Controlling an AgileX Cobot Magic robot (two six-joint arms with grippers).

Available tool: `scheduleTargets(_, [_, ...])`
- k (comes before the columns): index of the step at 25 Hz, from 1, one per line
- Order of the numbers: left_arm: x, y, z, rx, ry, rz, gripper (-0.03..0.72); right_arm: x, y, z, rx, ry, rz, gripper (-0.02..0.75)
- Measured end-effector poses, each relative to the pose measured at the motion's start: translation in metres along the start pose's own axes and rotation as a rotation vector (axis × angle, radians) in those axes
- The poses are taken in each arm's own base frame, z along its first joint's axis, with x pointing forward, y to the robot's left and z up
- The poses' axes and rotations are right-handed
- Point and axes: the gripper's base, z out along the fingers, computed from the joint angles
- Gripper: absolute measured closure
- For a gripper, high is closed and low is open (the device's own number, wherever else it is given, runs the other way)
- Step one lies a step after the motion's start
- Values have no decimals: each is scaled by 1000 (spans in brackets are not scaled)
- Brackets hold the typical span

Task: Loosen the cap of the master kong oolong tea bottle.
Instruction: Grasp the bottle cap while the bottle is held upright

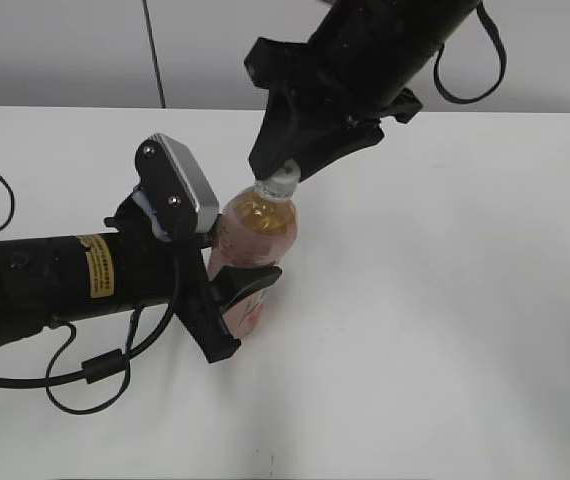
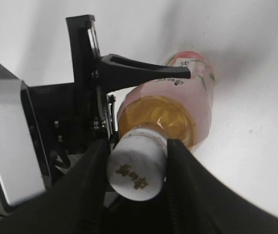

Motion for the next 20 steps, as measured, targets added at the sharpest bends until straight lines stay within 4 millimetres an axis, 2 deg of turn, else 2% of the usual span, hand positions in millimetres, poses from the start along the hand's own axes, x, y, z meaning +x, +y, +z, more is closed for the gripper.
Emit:
scheduleTargets(10, [0,0,0,5,0,13,336,1,0,0,-10,20,-797,454])
scheduleTargets(14, [0,0,0,4,0,11,336,1,0,0,-2,19,-979,454])
scheduleTargets(20, [0,1,0,-6,3,-3,336,-1,-3,-1,51,29,-1096,456])
